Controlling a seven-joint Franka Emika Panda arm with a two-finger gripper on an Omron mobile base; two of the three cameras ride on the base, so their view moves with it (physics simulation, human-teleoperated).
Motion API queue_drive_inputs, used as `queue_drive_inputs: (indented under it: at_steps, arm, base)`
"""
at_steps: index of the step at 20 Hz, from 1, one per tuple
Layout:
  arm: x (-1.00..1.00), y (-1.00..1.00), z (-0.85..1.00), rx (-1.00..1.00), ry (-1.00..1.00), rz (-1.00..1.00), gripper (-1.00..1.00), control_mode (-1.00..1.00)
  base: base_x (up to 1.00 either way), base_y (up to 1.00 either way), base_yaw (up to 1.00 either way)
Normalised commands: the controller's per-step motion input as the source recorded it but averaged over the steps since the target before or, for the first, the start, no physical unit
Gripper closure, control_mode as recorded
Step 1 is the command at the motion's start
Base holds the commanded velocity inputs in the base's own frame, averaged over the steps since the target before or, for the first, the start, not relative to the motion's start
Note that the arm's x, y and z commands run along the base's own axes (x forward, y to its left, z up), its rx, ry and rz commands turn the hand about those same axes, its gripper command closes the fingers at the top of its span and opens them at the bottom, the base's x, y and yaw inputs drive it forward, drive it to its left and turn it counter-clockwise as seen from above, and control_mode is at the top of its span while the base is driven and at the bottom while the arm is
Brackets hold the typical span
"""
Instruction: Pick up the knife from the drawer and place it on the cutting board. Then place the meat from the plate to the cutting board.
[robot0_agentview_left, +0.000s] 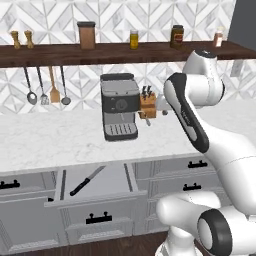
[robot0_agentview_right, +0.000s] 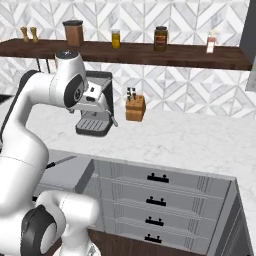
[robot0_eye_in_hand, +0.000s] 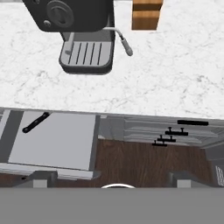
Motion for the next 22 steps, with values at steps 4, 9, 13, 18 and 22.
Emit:
queue_drive_inputs:
  at_steps: [4, 9, 13, 18, 22]
  arm:
    - [0.0, 0.0, 0.0, 0.0, 0.0, 0.0, -1.0, 1.0]
    - [0.0, 0.0, 0.0, 0.0, 0.0, 0.0, -1.0, 1.0]
    - [0.0, 0.0, 0.0, 0.0, 0.0, 0.0, -1.0, 1.0]
    - [0.0, 0.0, 0.0, 0.0, 0.0, 0.0, -1.0, 1.0]
    - [0.0, 0.0, 0.0, 0.0, 0.0, 0.0, -1.0, 1.0]
  base:
    - [0.0, -0.37, 0.24]
    - [0.0, -0.22, 0.3]
    - [0.0, -0.07, 0.35]
    - [-0.01, -0.16, 0.35]
    - [-0.09, -0.06, 0.24]
